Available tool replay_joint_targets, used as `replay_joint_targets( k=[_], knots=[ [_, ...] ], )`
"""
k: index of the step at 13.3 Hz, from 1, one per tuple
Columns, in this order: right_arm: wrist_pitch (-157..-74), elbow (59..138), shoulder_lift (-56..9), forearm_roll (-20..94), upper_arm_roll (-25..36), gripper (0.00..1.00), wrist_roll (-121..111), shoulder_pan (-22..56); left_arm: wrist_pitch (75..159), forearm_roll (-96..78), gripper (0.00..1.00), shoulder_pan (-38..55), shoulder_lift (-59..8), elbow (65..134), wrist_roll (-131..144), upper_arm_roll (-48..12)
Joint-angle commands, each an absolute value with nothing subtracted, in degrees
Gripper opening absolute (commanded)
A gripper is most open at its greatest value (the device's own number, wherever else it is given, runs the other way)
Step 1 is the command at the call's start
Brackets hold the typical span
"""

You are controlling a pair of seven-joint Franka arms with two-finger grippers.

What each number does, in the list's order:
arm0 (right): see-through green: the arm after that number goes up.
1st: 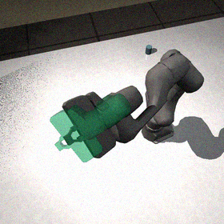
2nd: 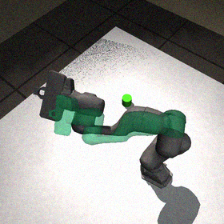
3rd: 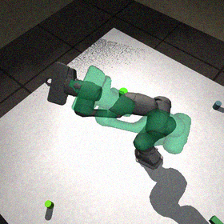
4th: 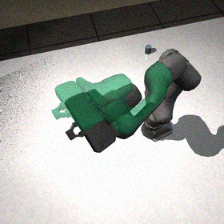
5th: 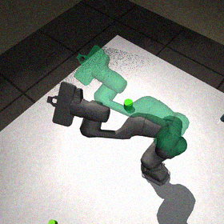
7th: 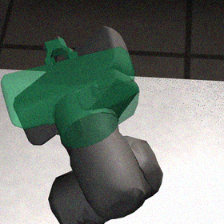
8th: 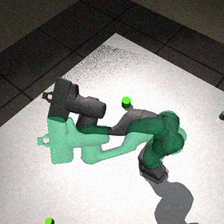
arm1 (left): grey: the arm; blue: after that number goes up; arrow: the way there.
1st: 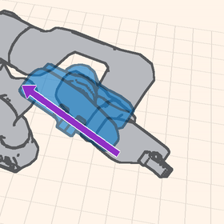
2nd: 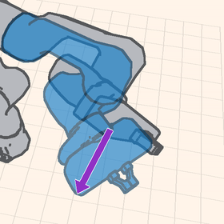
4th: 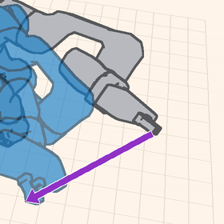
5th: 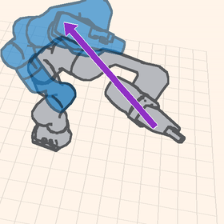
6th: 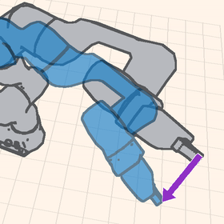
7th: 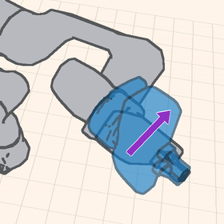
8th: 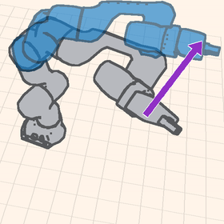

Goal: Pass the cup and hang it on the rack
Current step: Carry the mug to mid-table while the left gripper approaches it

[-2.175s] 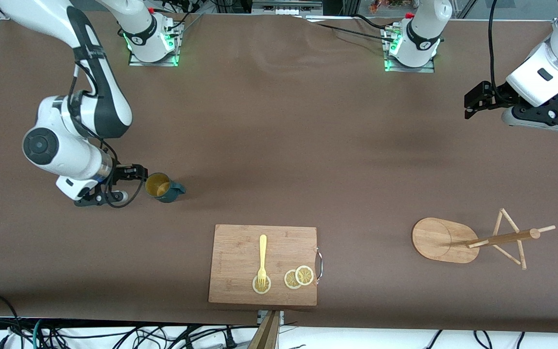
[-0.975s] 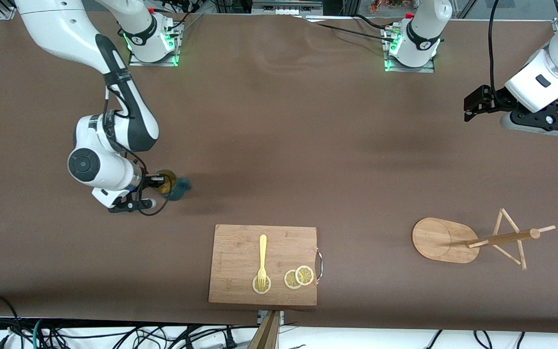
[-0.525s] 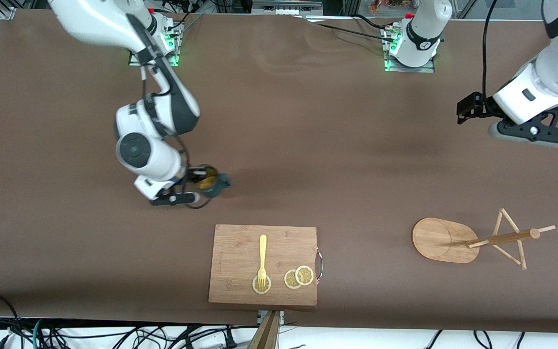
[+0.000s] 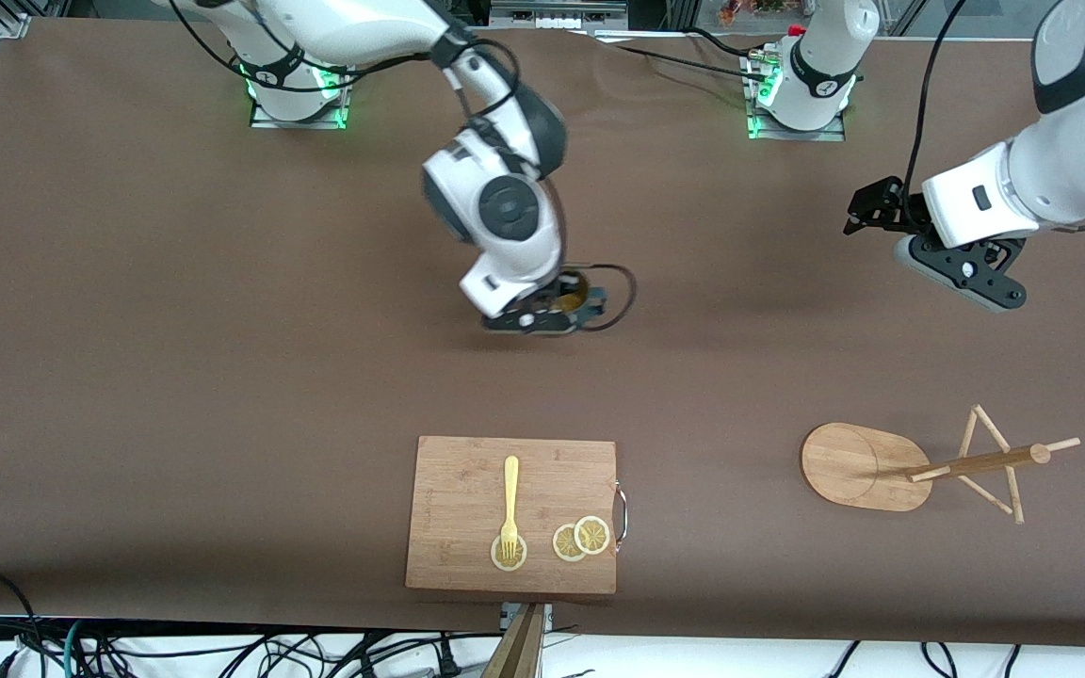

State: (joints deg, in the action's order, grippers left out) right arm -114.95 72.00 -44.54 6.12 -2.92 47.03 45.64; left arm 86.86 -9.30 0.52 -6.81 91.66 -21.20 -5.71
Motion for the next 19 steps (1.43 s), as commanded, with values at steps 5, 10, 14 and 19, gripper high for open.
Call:
replay_joint_targets(
  k=[5,10,14,19],
  knots=[
    [-118.2,64.6,-51.4,6.6,-1.8,0.0,54.8,52.8,86.3,-18.9,1.0,-5.2,-11.1,91.8,-48.4,-5.7],
    [-120.5,64.7,-54.0,6.1,-1.5,0.0,55.4,53.6,96.4,-29.4,1.0,-9.5,-11.8,105.5,-77.6,-5.7],
    [-120.5,64.7,-54.0,5.6,-1.5,0.05,55.3,53.6,101.9,-39.5,1.0,-9.8,-12.4,113.5,-97.1,-5.7],
    [-117.1,64.5,-50.9,5.9,-1.1,0.74,55.6,51.9,106.2,-55.0,1.0,-10.4,-14.7,124.6,-121.2,-5.7]
  ],
)
